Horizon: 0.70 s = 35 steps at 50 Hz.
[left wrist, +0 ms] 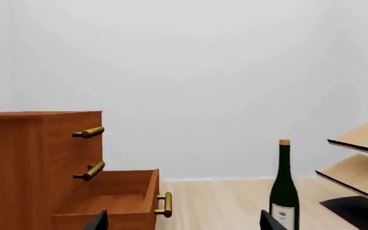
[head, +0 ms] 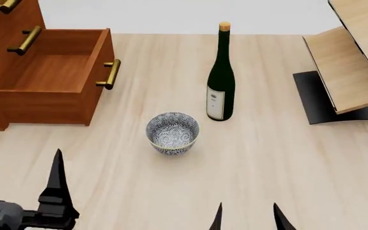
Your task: Close the bottom drawer of the cabinet and open the top drawer.
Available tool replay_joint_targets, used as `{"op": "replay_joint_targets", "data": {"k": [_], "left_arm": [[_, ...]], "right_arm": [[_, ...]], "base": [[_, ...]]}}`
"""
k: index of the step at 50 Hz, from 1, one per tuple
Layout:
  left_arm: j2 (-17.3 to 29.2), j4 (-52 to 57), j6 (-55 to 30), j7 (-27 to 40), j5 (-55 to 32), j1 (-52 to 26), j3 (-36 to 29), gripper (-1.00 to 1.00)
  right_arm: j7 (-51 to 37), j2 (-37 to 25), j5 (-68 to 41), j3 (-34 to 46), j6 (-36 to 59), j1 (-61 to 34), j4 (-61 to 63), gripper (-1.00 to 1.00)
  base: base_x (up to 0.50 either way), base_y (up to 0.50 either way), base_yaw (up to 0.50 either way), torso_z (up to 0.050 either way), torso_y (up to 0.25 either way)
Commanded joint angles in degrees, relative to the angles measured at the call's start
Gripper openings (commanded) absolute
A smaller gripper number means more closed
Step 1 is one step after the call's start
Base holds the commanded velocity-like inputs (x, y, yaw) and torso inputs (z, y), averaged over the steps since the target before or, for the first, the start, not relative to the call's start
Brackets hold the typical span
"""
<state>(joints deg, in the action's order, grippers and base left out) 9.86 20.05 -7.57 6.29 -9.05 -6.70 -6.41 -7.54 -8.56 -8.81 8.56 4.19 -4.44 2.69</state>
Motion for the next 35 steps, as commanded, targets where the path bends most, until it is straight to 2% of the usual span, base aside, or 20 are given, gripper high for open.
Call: {"op": "replay_joint_targets", "data": {"k": [1,14,35], "left_arm": [[2.4,10.1,-8.1,0.4,-2.4,-5.6,0.9,1.0],[5.0,18.3,-17.1,1.1,-5.4,-12.7,2.3,1.0],[7.6,25.6,-29.2,2.8,-10.1,-25.9,4.9,1.0]], "right_arm": [[-0.6,-0.8,-0.6,0.1,1.4,-0.5,1.8,1.0],[-1.3,-1.5,-1.4,0.2,2.8,-0.6,3.9,1.0],[-2.0,-1.8,-1.8,1.3,3.6,-1.4,4.3,1.0]], "base": [[0.0,0.0,0.0,0.0,0.0],[0.0,0.0,0.0,0.0,0.0],[0.0,0.0,0.0,0.0,0.0]]}}
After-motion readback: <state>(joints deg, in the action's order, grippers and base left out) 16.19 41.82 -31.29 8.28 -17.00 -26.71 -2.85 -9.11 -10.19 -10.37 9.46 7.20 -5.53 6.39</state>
